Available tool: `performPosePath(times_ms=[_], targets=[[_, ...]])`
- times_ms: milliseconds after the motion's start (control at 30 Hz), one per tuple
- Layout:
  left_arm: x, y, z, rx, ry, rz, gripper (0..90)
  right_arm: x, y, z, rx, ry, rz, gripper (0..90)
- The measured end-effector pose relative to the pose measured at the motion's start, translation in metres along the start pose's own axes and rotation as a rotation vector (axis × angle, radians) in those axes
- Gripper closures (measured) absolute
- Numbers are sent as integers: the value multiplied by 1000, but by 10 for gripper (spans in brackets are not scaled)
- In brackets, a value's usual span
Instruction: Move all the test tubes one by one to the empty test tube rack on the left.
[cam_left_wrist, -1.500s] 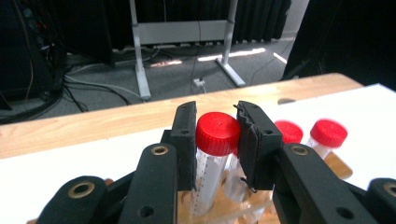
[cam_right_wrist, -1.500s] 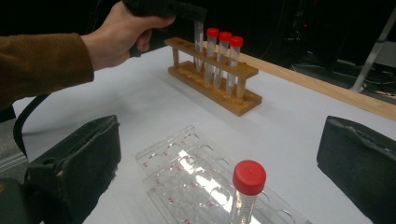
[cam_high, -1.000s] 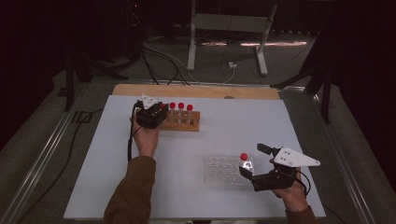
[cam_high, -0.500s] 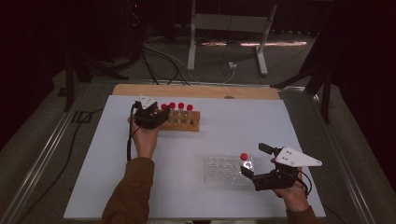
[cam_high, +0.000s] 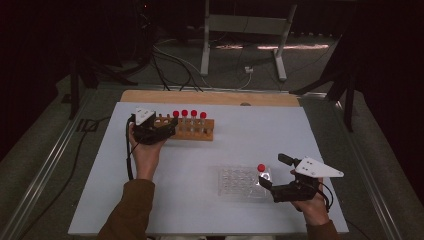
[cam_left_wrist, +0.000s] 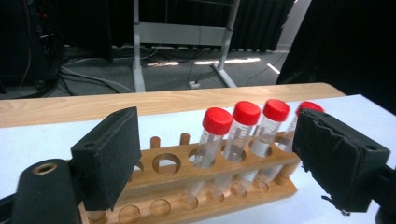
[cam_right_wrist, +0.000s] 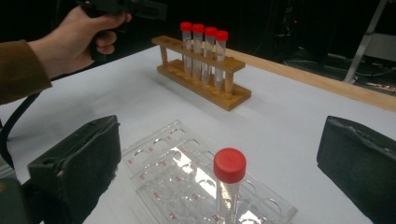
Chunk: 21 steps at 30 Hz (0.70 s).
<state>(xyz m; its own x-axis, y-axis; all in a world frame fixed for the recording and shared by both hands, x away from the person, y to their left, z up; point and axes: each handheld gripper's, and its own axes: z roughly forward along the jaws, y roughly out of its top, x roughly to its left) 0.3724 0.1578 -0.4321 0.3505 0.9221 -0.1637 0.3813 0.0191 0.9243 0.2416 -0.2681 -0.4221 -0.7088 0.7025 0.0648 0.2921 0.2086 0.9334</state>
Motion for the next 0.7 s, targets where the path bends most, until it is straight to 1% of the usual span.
performPosePath(times_ms=[67, 133, 167, 267, 433, 500, 600, 700], targets=[[-1, -2, -4, 4, -23, -2, 116, -1, -2, 1, 8, -8, -5, 0], [-4, -4, -8, 13, -53, 11, 69, -2, -3, 1, 11, -19, -10, 0], [-6, -5, -11, 8, -60, 13, 43, -3, -3, 1, 12, -18, -7, 0], [-12, -8, -18, -2, -77, 24, 16, -4, -5, 2, 18, -15, -4, 13], [-23, -12, -27, -8, -114, 38, 7, -4, -8, 4, 40, -7, 2, 13], [-28, -14, -29, -8, -126, 50, 6, -4, -9, 6, 49, 3, 1, 13], [-34, -16, -33, -15, -149, 53, 6, -5, -11, 8, 77, 8, 4, 13], [-40, -18, -35, -16, -170, 57, 6, -7, -14, 11, 107, 3, 6, 13]])
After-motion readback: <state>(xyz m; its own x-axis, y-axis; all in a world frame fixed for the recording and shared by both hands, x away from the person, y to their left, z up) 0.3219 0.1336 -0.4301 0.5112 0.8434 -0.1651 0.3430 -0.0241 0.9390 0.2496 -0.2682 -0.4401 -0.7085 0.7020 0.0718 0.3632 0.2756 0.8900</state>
